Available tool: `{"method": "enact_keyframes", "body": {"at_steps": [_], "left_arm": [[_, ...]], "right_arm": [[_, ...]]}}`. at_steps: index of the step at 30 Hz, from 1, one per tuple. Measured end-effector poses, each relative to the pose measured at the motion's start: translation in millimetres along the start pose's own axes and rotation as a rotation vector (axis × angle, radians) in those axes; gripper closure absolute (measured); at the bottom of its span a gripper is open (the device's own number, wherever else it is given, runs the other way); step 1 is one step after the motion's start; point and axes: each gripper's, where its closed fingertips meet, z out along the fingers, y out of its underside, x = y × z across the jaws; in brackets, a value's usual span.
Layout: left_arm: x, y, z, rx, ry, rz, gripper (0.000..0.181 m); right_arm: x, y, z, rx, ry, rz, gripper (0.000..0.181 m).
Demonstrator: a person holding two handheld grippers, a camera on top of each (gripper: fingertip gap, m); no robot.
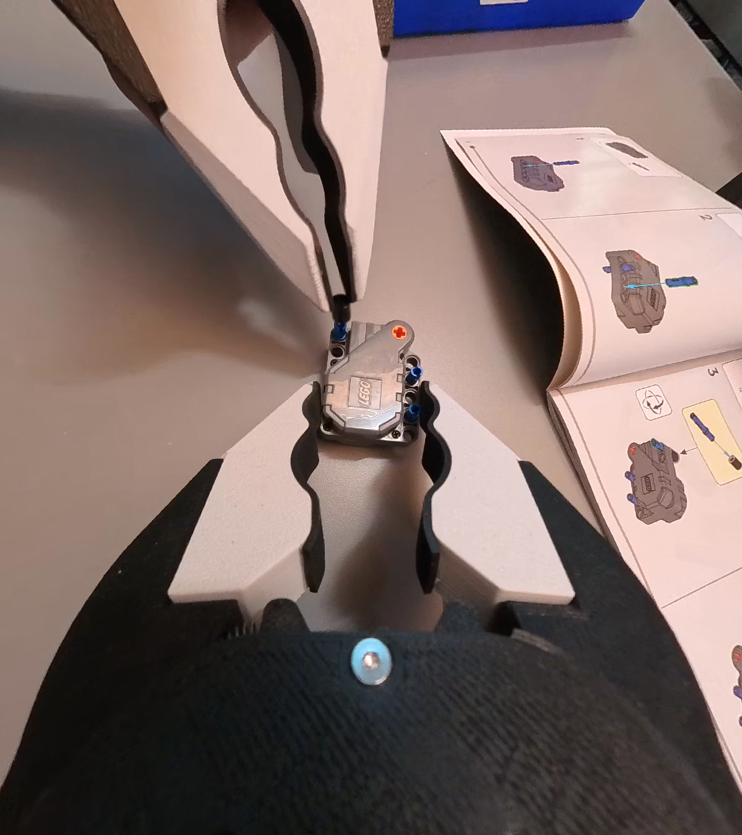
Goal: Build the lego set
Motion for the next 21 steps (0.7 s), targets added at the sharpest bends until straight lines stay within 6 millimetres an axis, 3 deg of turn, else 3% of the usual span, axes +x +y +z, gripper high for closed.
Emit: {"method": "enact_keyframes", "body": {"at_steps": [12,21], "left_arm": [[0.8,5.8,4.2,-0.143,-0.005,0.074,0.177],[1.1,6.4,4.9,-0.175,0.014,0.033,0.177]], "right_arm": [[-0.1,0.1,0.2,0.000,-0.002,0.002,0.139],[-0.1,0.0,0.2,0.000,-0.003,0.003,0.139]]}}
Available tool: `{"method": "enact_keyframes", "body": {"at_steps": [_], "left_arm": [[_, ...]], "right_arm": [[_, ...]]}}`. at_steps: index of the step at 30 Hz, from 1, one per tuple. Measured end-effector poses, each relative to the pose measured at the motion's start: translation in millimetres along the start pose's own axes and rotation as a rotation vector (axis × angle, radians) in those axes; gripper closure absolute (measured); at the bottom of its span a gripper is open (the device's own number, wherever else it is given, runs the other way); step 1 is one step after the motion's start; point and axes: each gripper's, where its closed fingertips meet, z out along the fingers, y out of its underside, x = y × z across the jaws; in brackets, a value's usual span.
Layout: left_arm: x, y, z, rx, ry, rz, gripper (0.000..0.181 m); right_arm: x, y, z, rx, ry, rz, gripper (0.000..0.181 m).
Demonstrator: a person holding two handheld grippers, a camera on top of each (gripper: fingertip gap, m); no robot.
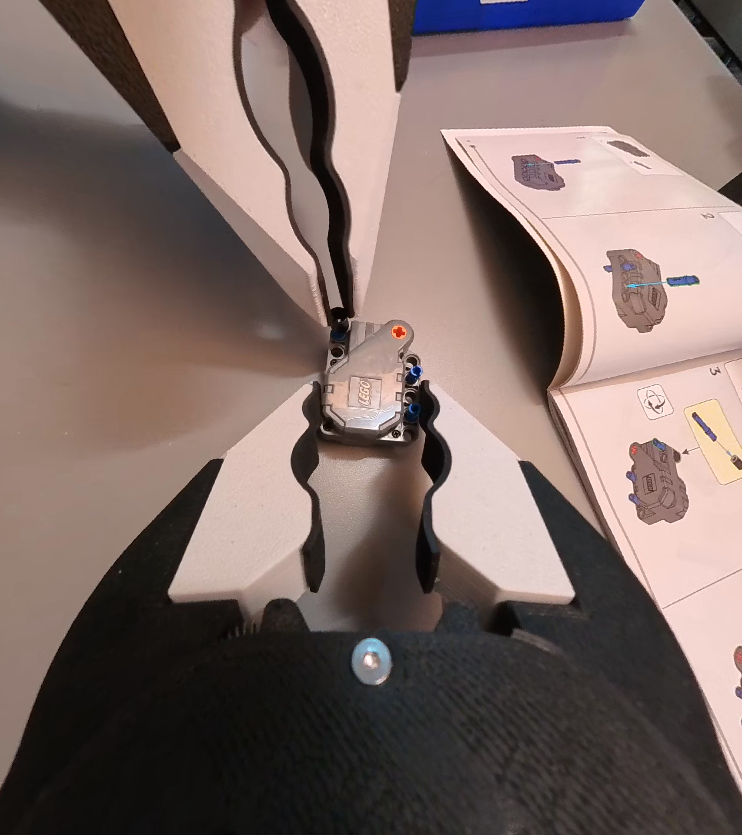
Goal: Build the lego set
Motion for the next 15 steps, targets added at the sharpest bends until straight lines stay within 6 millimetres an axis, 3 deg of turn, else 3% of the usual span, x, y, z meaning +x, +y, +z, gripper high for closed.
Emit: {"method": "enact_keyframes", "body": {"at_steps": [9,15], "left_arm": [[-2.8,2.9,4.8,-0.003,0.002,-0.220,0.177],[-2.6,2.0,5.0,0.043,-0.040,-0.135,0.177]], "right_arm": [[2.5,0.4,0.0,-0.003,0.012,0.011,0.139],[2.7,0.4,-0.1,-0.003,0.014,0.010,0.139]]}}
